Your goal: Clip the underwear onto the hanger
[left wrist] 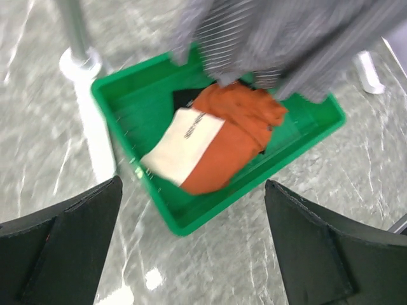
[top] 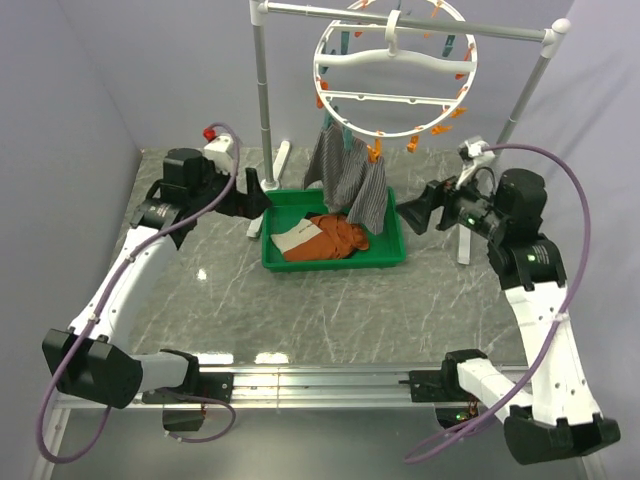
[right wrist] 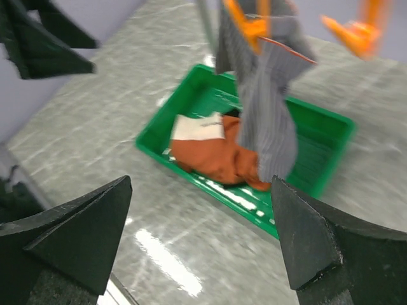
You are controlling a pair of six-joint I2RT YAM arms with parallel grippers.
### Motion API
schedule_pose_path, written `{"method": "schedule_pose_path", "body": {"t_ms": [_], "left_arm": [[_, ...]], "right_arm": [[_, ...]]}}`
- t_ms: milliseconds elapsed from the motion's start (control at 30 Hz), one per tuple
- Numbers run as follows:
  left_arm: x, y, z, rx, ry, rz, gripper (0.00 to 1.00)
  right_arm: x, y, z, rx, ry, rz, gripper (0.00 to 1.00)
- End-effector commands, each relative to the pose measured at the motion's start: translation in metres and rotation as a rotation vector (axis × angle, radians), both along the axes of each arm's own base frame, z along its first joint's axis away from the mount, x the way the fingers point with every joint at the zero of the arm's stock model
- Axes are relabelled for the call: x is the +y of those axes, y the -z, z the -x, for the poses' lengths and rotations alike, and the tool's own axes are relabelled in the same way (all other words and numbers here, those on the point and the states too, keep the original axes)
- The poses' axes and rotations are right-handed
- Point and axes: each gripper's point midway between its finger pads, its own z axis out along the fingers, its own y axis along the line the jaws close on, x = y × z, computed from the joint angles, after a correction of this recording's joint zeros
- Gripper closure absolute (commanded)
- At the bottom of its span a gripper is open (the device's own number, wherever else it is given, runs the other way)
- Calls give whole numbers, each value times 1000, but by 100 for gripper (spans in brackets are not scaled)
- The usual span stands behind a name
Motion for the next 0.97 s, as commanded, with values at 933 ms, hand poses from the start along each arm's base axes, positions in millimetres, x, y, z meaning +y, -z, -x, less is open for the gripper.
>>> {"method": "schedule_pose_path", "body": {"t_ms": [933], "left_arm": [[131,76,37,103,-424,-128,0]], "right_arm": [[-79,139,20,120,337,81,3]]}}
